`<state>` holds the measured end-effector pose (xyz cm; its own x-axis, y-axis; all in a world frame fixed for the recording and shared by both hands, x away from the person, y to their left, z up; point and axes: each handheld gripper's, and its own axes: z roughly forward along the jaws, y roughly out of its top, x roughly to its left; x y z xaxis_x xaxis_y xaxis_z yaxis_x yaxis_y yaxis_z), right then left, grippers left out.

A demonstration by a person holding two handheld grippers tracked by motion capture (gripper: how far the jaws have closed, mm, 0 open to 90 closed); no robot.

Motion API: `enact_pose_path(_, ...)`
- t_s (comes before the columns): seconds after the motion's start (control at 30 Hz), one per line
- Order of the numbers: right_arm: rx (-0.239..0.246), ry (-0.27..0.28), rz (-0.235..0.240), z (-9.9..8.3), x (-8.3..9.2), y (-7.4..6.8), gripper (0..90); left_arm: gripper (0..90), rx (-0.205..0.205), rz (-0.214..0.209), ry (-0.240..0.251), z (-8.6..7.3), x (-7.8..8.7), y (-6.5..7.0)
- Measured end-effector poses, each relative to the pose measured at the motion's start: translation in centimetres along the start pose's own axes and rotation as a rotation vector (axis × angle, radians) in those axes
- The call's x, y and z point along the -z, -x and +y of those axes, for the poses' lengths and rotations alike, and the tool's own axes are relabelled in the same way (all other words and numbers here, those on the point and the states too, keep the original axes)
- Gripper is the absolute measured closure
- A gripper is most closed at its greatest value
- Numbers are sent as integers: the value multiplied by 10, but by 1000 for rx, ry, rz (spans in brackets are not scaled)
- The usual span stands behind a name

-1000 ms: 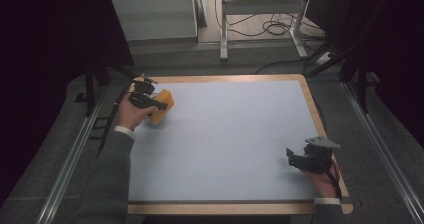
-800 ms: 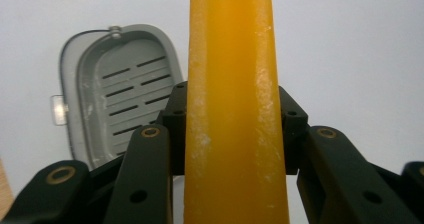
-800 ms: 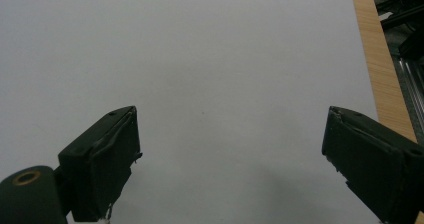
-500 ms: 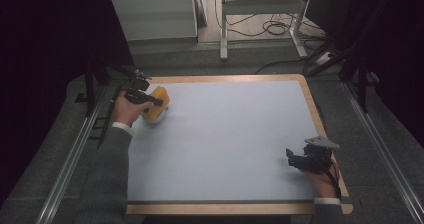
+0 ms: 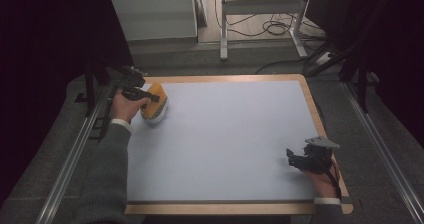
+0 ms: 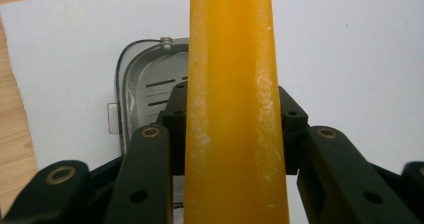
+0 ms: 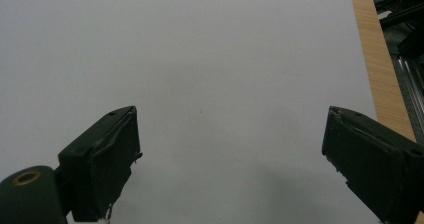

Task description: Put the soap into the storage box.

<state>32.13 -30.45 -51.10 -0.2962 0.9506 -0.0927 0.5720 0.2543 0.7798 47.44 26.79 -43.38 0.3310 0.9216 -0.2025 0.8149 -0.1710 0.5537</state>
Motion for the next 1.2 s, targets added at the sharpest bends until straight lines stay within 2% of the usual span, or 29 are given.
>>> enact_pose_path(0.17, -1, 0, 0, 0, 0, 0, 84, 610, 12, 16, -22, 4, -7, -3)
enact_pose_path(0.5, -6, 1, -3, -1, 0, 2, 85, 610, 27, 21, -36, 8, -20, -7)
enact_pose_path(0.9, -8, 1, -10, -1, 1, 3, 84, 610, 62, 32, -30, 7, -28, -16)
enact_pose_path(1.1, -6, 7, -17, -1, 2, 3, 84, 610, 75, 55, -30, 4, -31, -19)
enact_pose_path(1.2, -7, 6, -17, -1, 1, 3, 85, 610, 87, 47, -28, 3, -32, -20)
